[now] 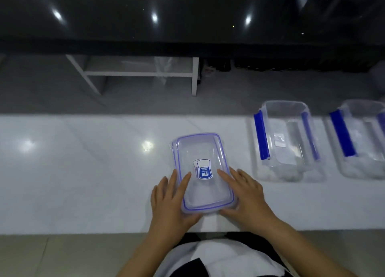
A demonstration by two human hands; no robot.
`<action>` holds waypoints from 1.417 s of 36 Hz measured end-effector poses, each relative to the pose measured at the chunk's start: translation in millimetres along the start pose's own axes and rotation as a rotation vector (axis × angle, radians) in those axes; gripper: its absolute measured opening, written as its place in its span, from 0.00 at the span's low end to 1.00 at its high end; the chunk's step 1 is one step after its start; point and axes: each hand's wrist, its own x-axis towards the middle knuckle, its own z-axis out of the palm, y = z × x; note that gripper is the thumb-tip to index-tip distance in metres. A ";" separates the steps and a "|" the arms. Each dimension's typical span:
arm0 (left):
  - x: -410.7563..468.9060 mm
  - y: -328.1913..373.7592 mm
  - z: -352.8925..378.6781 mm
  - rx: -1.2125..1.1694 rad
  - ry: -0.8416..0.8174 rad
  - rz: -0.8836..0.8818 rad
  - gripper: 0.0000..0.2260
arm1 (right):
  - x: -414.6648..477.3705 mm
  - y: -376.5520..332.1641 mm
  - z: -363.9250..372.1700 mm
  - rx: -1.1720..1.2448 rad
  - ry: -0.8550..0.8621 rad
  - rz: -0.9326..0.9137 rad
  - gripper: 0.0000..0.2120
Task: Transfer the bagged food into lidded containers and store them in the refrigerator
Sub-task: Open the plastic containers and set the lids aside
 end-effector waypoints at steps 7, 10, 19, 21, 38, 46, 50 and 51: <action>5.5 -18.5 5.4 0.006 0.100 0.039 0.47 | 9.6 -8.7 3.8 -0.024 0.040 0.000 0.46; 9.6 -27.9 2.0 0.022 0.054 0.036 0.46 | 15.3 -13.4 4.2 -0.007 0.036 -0.003 0.46; 72.9 -52.0 -39.6 0.023 -0.066 0.072 0.48 | 58.6 -30.9 -4.9 -0.007 0.115 -0.014 0.41; 87.4 -53.2 -50.7 0.016 -0.073 0.080 0.49 | 69.0 -35.4 -5.8 0.029 0.150 -0.011 0.38; 133.4 -64.8 -45.6 0.143 -0.100 0.162 0.46 | 94.8 -25.6 15.0 -0.045 0.212 0.005 0.39; 132.1 -62.2 -45.0 0.159 -0.104 0.155 0.45 | 91.3 -24.9 3.3 -0.052 0.153 0.001 0.39; 127.5 -58.7 -42.3 0.158 -0.086 0.143 0.44 | 92.4 -23.0 3.0 -0.060 0.154 -0.005 0.40; 126.8 -57.7 -41.8 0.157 -0.083 0.138 0.43 | 92.3 -22.9 3.0 -0.063 0.153 -0.007 0.41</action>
